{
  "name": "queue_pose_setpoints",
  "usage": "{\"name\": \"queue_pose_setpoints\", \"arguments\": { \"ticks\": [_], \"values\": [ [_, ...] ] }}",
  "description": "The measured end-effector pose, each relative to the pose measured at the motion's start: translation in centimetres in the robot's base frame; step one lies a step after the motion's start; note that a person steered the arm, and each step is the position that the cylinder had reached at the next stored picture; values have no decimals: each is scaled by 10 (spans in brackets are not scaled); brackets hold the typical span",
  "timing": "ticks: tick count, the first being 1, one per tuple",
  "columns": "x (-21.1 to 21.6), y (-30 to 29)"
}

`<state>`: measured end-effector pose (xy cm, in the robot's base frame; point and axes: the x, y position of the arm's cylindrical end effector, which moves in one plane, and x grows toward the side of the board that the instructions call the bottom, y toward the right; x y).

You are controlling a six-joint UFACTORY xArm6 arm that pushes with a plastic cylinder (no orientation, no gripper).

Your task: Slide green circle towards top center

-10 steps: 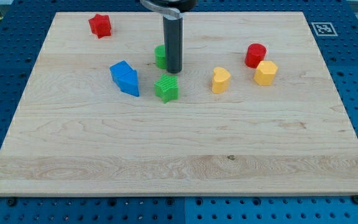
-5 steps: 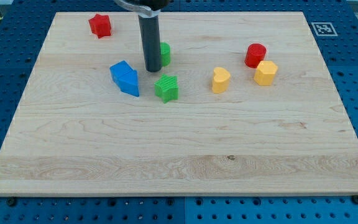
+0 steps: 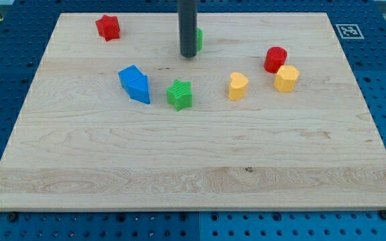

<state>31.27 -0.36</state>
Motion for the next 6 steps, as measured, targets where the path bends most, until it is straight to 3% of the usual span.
{"name": "queue_pose_setpoints", "arguments": {
  "ticks": [2,5,6],
  "values": [
    [2,20],
    [-50,10],
    [-33,10]
  ]
}}
